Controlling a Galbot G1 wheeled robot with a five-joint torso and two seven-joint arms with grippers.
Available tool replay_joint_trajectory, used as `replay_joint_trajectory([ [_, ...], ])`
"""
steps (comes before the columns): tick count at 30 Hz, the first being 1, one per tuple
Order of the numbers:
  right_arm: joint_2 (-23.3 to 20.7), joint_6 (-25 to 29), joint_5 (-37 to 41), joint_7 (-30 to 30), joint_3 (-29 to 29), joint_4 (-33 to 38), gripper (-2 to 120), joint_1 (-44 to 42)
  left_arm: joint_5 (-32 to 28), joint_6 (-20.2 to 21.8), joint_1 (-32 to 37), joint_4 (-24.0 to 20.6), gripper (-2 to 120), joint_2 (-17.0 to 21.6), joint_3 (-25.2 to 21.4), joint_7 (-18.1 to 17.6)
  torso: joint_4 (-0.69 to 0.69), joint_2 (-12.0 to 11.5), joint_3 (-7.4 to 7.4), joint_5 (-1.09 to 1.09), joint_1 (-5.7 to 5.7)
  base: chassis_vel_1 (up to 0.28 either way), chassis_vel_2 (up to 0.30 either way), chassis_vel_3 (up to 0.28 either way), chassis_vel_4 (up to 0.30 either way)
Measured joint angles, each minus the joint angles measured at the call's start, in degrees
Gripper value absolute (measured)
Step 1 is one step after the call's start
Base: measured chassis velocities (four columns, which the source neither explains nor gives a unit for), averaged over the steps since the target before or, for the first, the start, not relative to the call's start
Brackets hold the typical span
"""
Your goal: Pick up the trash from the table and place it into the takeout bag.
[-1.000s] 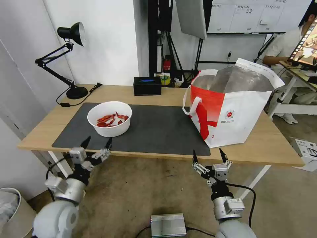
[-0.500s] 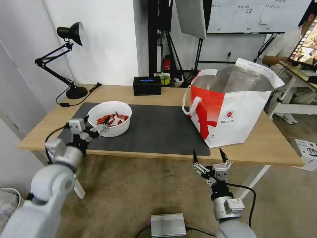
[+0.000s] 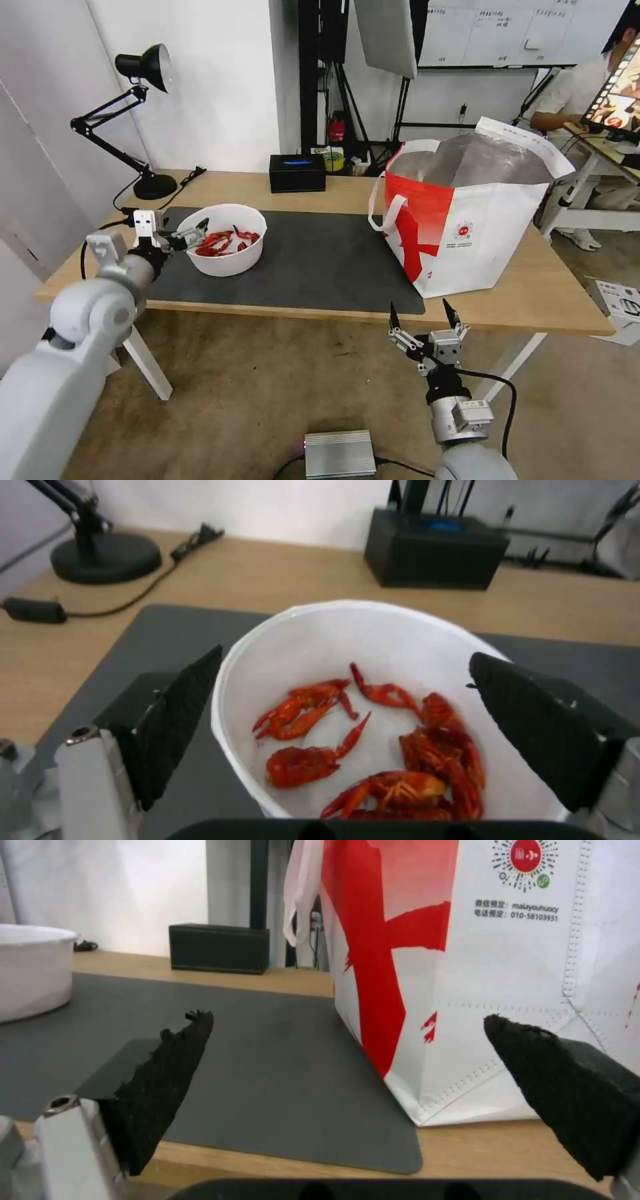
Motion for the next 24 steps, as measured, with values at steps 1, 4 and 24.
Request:
replay_joint_trajectory([
  [1, 0.01, 0.0, 0.0, 0.01, 0.01, 0.0, 100, 0.0, -0.89, 1.24, -1.55, 1.05, 100, 0.35, 0.86, -0.14, 0.0, 0.0, 0.0, -0.01, 0.0, 0.0, 0.0, 0.0, 0.0],
  [4, 0.0, 0.0, 0.0, 0.0, 0.0, 0.0, 100, 0.0, -2.52, 3.68, -6.19, 3.91, 100, 1.03, 3.11, -0.3, 0.0, 0.0, 0.0, 0.01, 0.0, 0.0, 0.0, 0.0, 0.0],
  [24, 0.0, 0.0, 0.01, 0.0, 0.0, 0.0, 100, 0.0, -3.03, 6.5, -21.83, 21.71, 100, 1.4, 16.41, -0.55, 0.0, 0.01, -0.01, 0.0, 0.0, 0.0, 0.0, 0.0, 0.0],
])
